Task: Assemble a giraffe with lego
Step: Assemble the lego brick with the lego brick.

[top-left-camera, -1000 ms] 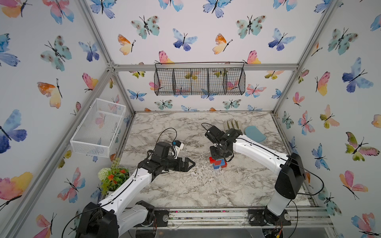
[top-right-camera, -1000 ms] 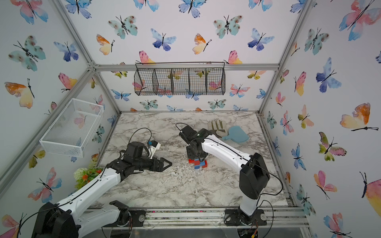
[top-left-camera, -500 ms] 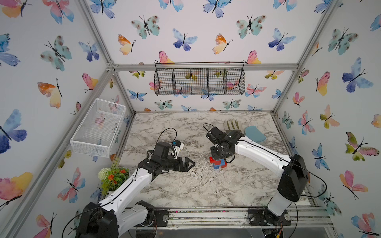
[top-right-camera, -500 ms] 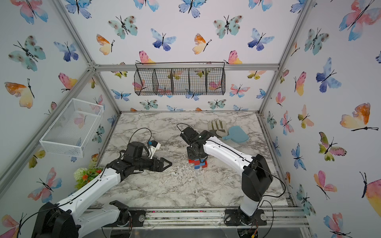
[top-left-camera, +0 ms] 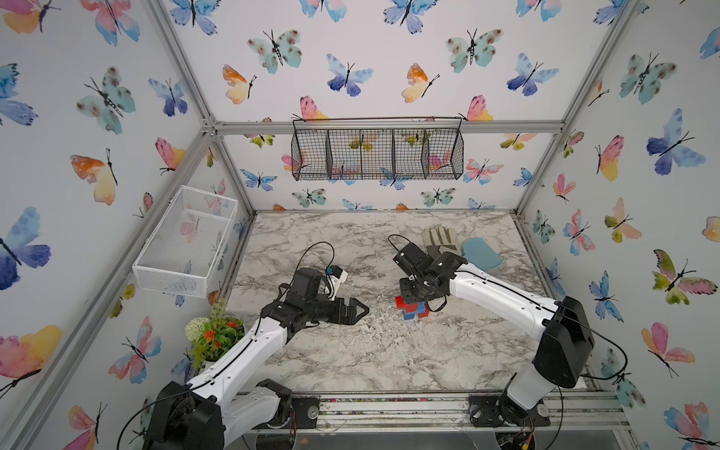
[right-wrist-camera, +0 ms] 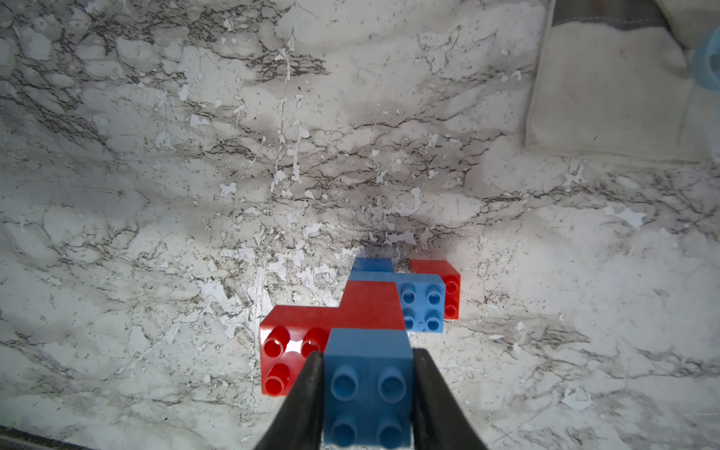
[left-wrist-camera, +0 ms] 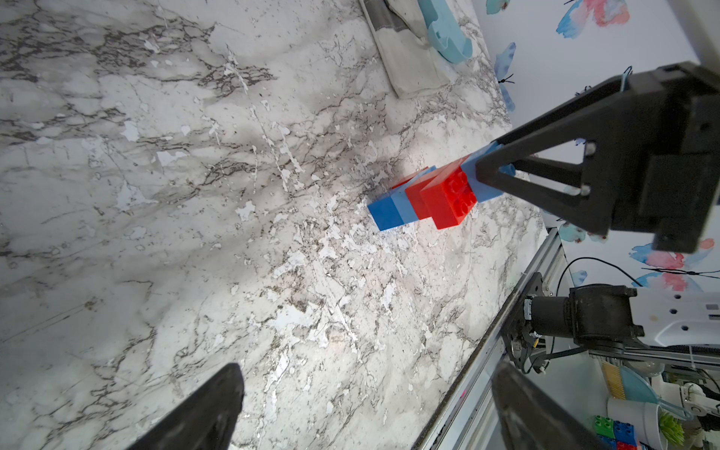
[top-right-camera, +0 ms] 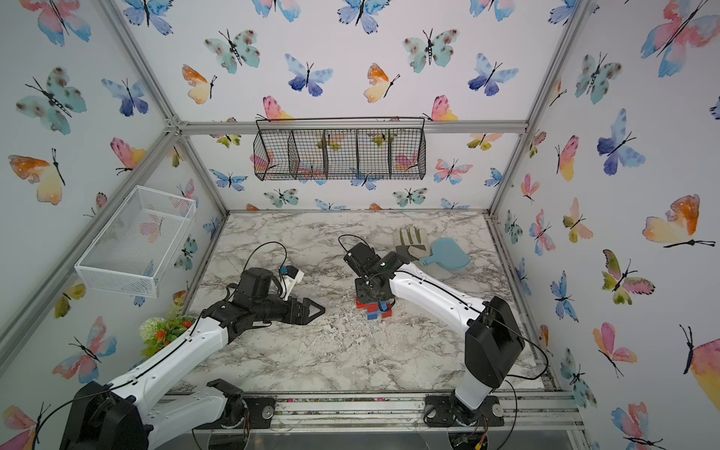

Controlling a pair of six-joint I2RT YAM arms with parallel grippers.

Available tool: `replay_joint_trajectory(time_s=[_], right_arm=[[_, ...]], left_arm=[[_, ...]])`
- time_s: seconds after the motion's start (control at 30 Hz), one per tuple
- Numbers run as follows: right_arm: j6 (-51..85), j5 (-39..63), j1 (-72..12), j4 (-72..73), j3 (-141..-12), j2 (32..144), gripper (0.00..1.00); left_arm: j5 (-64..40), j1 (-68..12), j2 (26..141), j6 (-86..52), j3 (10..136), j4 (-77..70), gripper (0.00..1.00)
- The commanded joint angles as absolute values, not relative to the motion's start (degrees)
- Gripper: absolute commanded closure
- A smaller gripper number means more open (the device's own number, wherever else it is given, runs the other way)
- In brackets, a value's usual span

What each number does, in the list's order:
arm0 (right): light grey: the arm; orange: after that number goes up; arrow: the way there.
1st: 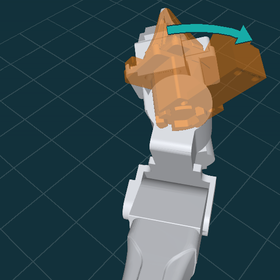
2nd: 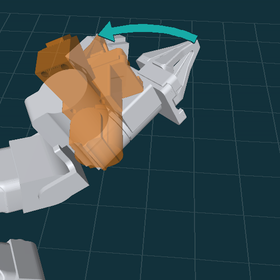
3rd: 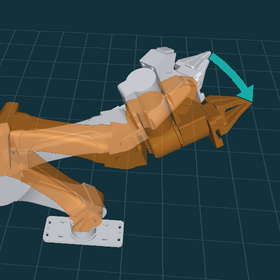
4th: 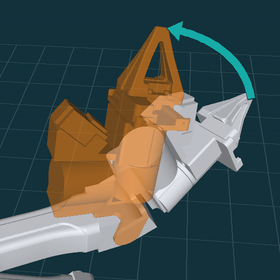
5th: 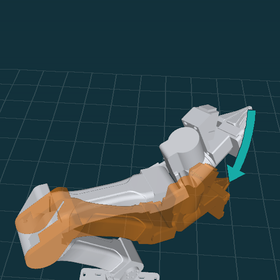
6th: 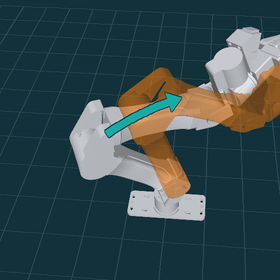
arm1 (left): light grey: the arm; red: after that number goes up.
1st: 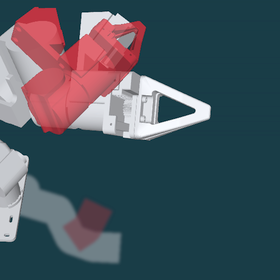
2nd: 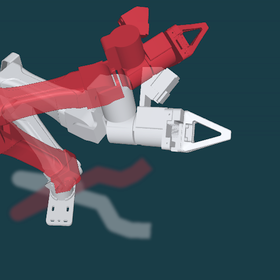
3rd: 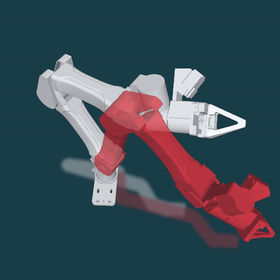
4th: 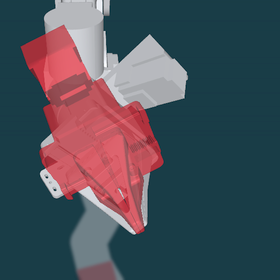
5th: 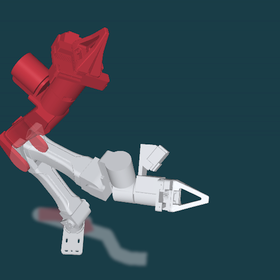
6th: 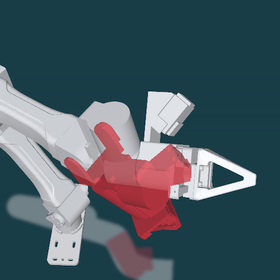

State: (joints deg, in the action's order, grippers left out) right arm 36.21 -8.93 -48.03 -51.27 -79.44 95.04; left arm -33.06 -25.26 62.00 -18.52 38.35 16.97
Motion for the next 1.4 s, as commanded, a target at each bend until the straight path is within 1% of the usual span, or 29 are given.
replay_joint_trajectory(time_s=[0.0,0.23,0.7,0.93,1.2,1.37], right_arm=[[37.09,-8.26,-47.81,-58.27,-75.24,98.15,0.76],[36.74,-9.14,-48.24,-59.15,-75.32,98.94,0.78],[37.30,-10.32,-49.73,-60.26,-75.91,100.21,0.79],[37.00,-8.68,-49.93,-59.53,-73.92,100.61,0.79],[37.62,-10.72,-49.92,-60.22,-74.44,99.72,0.77],[38.21,-10.05,-49.92,-58.80,-73.11,99.45,0.76]], left_arm=[[-32.76,-25.54,62.36,-18.67,37.79,16.65,0.02],[-32.74,-25.51,62.48,-18.68,37.90,16.61,0.02],[-32.68,-25.53,62.74,-18.72,38.01,16.61,0.02],[-32.86,-25.56,63.00,-18.78,38.01,16.61,0.02],[-32.70,-25.52,62.93,-18.81,37.88,16.61,0.02],[-32.60,-25.54,62.75,-18.80,37.88,16.61,0.02]])
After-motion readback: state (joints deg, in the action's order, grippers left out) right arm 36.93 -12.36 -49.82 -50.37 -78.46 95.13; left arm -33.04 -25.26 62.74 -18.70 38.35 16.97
